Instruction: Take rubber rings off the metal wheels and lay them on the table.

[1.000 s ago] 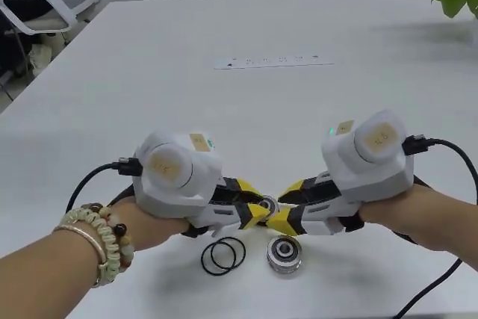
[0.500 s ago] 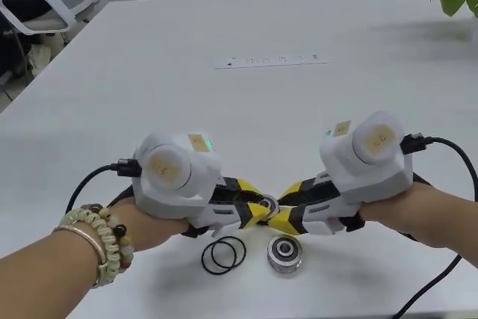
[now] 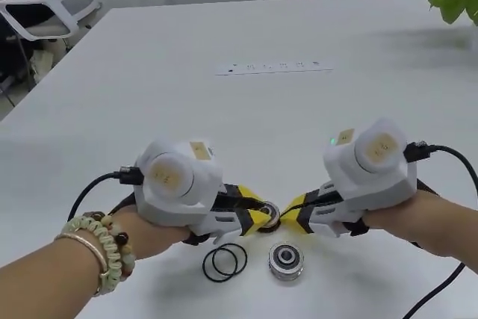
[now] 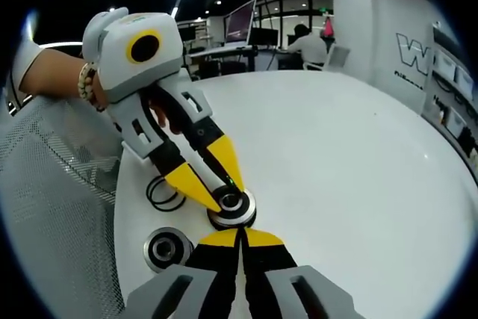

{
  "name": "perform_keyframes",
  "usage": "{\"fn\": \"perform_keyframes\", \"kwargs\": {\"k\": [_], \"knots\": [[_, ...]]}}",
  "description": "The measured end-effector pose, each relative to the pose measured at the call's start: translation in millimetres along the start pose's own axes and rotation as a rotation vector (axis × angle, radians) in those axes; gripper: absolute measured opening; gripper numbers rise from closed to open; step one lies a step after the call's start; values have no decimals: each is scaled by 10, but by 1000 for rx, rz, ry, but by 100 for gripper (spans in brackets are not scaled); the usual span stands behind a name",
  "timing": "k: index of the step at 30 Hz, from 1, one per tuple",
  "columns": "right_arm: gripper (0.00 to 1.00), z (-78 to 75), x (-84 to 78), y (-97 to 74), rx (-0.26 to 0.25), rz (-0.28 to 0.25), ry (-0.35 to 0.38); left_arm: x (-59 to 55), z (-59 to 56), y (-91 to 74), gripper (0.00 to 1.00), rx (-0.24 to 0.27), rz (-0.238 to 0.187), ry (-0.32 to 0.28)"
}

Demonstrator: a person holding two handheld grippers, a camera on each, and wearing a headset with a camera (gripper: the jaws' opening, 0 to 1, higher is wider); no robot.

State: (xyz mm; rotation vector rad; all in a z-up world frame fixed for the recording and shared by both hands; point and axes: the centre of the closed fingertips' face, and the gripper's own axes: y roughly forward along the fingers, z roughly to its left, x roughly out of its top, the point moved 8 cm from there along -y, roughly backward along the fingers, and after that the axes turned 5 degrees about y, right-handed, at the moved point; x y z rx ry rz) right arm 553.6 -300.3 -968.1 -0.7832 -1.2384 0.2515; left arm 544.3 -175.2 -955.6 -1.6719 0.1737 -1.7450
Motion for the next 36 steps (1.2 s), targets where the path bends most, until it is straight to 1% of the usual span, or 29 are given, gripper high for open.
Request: {"fn": "perform_keyframes", "kwargs": {"k": [1, 2, 3, 5, 7, 8, 9, 10, 11, 12, 13, 14, 15, 17, 21, 31, 34, 36], "knots": [[0, 2, -4, -3, 2, 2, 0, 0, -1, 0, 13, -1, 0, 0], [3, 3, -13, -8, 3, 9, -3, -1, -1, -1, 13, -3, -1, 2], [9, 5, -17, -11, 3, 11, -3, -1, -1, 0, 13, -3, -2, 2], [11, 25, -19, -12, 20, 4, 8, -1, 0, 0, 13, -4, -3, 2], [13, 41, -3, 5, 23, -5, 2, -3, 1, -1, 13, -5, -4, 1], [16, 53, 6, 20, 23, -9, -1, -4, 2, -2, 13, -5, -4, 1], [19, 63, 33, 48, 19, -29, -7, -7, 2, -4, 13, -6, -5, 0], [20, 68, 25, 52, 16, -15, -12, -8, 2, -6, 13, -6, -5, 1], [22, 59, 36, 64, -1, -23, -24, -10, 2, -8, 13, -6, -5, 0], [23, 67, 33, 74, -3, -23, -20, -10, 2, -8, 13, -6, -5, 0], [24, 67, 41, 77, -2, -35, -13, -11, 2, -8, 13, -6, -5, 0], [24, 75, 46, 85, 7, -45, 0, -12, 1, -9, 13, -7, -6, 0], [22, 81, 41, 86, 14, -36, -1, -13, 1, -9, 13, -7, -6, 0], [21, 81, 38, 77, 14, -26, -15, -14, 1, -8, 13, -7, -6, 1], [19, 69, 27, 75, 17, -21, -11, -17, 2, -6, 13, -8, -6, 1], [11, 51, -6, 26, 34, -5, -4, -12, 3, 2, 13, -6, -6, 0], [11, 51, -8, 21, 39, -8, 18, -12, 3, 3, 13, -6, -8, -2], [14, 59, -2, 22, 47, -15, 33, -11, 4, 3, 13, -5, -8, -3]]}}
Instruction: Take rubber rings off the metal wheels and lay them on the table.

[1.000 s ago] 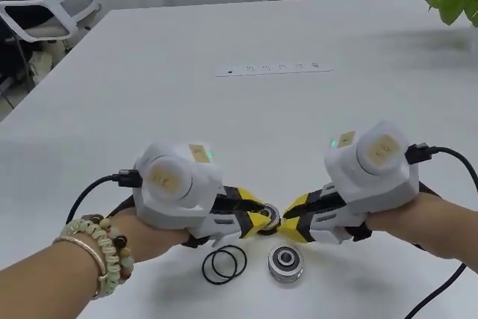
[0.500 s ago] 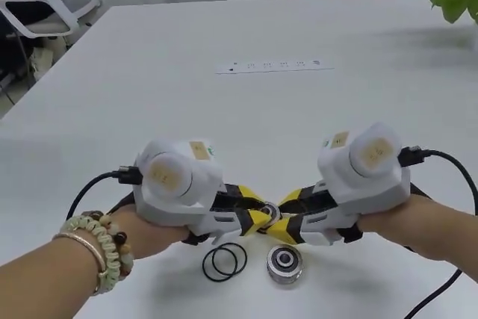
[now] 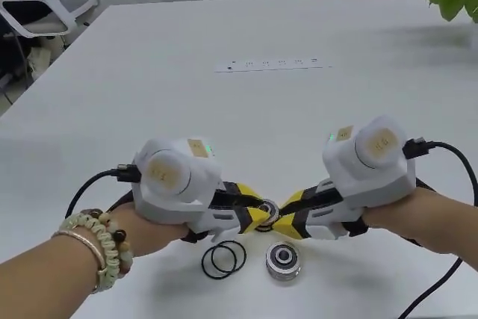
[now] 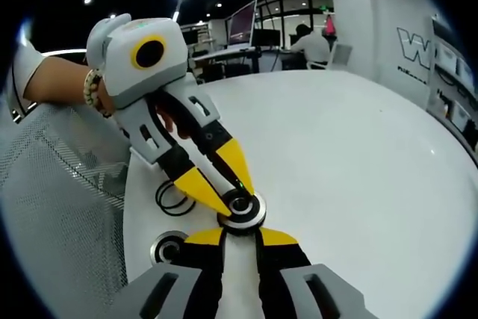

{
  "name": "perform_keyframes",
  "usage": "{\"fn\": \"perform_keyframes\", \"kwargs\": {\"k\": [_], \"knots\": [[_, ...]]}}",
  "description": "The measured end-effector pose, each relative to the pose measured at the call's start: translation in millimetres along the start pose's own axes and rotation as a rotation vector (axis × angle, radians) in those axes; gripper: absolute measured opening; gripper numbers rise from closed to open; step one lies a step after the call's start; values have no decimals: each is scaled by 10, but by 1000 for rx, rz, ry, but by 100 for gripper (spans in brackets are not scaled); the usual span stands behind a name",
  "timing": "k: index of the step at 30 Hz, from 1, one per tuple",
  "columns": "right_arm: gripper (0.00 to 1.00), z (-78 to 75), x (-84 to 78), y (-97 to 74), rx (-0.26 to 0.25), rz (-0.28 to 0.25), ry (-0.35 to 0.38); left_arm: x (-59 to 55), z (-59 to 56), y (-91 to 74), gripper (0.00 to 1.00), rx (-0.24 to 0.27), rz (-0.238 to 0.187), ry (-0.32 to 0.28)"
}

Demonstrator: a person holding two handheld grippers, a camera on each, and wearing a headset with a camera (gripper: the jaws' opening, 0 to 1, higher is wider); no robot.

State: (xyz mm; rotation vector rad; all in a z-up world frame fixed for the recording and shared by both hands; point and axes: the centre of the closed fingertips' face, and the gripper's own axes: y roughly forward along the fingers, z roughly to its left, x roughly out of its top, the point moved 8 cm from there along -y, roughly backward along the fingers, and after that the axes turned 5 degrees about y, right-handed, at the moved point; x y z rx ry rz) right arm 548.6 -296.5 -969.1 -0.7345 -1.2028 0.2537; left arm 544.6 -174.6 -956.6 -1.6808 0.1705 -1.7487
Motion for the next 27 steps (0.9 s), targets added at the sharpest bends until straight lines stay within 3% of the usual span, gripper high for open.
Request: {"fn": "perform_keyframes", "kwargs": {"k": [8, 15, 27], "knots": [[21, 21, 26, 19, -2, -13, 19, 1, -1, -1, 13, 1, -1, -3], [23, 32, 49, 66, -39, -11, -60, 2, -6, 0, 13, 0, -1, -2], [21, 12, 48, 46, -24, 10, -79, 5, -20, 9, 13, -9, -5, 3]]}}
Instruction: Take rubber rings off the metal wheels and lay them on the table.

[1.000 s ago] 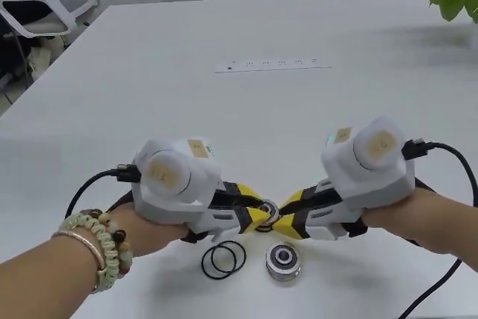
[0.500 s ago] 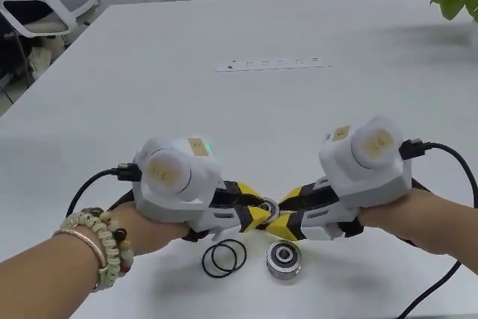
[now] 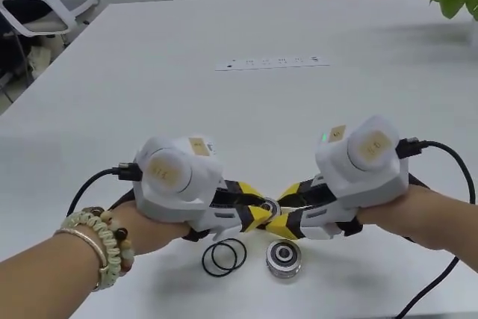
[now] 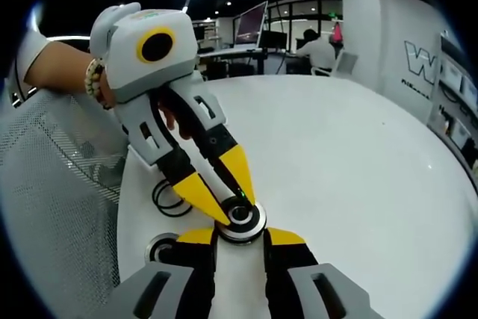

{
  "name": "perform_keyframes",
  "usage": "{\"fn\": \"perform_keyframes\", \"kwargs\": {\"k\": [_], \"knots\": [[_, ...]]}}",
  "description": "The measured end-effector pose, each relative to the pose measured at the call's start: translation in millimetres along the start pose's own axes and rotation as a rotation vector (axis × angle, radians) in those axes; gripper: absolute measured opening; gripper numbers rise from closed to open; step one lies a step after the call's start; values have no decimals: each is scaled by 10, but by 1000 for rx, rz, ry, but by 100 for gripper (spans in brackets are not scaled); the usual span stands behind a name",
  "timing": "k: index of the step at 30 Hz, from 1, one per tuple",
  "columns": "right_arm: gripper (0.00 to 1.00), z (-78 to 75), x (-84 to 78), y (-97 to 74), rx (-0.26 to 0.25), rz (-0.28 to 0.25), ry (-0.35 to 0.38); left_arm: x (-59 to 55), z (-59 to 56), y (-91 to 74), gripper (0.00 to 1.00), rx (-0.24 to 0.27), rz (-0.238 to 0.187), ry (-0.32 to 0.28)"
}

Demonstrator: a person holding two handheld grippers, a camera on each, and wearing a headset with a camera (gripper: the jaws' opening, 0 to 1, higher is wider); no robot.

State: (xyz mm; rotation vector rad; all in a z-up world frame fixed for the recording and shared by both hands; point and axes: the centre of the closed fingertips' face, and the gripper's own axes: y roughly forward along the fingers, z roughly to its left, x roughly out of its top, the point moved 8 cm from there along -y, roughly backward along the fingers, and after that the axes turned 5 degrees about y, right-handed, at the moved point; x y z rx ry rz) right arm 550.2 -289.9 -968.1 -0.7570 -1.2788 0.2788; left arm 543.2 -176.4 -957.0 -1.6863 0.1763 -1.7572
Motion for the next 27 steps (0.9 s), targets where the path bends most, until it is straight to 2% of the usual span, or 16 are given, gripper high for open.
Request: {"fn": "perform_keyframes", "kwargs": {"k": [27], "knots": [[18, 2, -20, -55, 20, 17, -4, 1, -11, -2, 13, -12, -7, -7]]}}
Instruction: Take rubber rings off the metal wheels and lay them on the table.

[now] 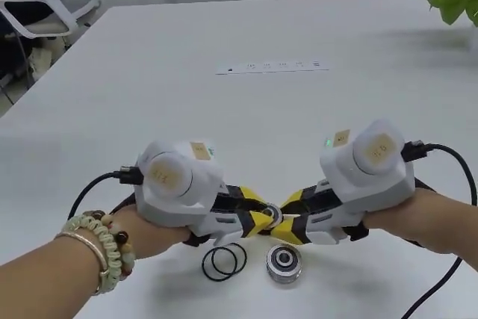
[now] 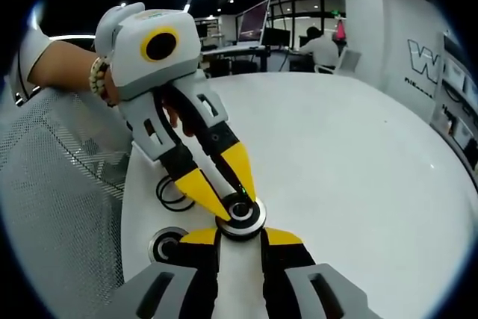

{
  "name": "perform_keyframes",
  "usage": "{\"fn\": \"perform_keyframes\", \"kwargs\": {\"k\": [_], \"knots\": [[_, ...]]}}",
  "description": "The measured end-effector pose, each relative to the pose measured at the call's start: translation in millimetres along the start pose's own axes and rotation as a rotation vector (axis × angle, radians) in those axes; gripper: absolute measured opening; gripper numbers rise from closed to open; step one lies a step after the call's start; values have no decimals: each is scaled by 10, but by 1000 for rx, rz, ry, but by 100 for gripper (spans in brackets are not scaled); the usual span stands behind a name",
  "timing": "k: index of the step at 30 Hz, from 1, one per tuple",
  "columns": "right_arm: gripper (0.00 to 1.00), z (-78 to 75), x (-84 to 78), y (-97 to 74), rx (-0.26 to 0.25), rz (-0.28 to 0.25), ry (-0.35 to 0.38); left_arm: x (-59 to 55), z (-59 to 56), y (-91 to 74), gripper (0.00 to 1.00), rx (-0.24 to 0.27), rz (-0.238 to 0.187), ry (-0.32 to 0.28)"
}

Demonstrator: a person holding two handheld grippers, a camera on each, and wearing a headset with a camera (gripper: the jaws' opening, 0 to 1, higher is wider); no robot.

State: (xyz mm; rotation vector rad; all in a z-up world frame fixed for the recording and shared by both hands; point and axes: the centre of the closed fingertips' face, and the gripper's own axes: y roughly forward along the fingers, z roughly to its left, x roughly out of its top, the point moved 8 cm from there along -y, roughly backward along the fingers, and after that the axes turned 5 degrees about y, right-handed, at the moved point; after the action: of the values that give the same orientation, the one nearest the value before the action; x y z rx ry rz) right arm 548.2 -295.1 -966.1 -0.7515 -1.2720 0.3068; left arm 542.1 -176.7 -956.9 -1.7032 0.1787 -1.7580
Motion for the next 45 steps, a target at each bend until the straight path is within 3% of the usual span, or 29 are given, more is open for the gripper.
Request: {"fn": "perform_keyframes", "kwargs": {"k": [26, 32, 37, 39, 42, 45], "knots": [[10, 0, -27, -35, 12, 11, 18, -10, -5, -10, 13, 2, 2, -3], [4, -9, -47, -46, 14, 12, 49, -12, -7, -12, 13, 2, 2, -2], [5, -26, -50, -70, 13, 1, 79, -8, -6, -10, 13, 0, 2, 2], [13, -38, -54, -77, 11, -2, 103, -6, -6, -9, 13, 0, 2, 2], [14, -30, -49, -75, 17, -14, 104, -6, -6, -8, 13, 0, 2, 2], [24, -2, -32, -41, 18, -18, 89, -5, -5, -7, 13, 0, 1, 2]]}}
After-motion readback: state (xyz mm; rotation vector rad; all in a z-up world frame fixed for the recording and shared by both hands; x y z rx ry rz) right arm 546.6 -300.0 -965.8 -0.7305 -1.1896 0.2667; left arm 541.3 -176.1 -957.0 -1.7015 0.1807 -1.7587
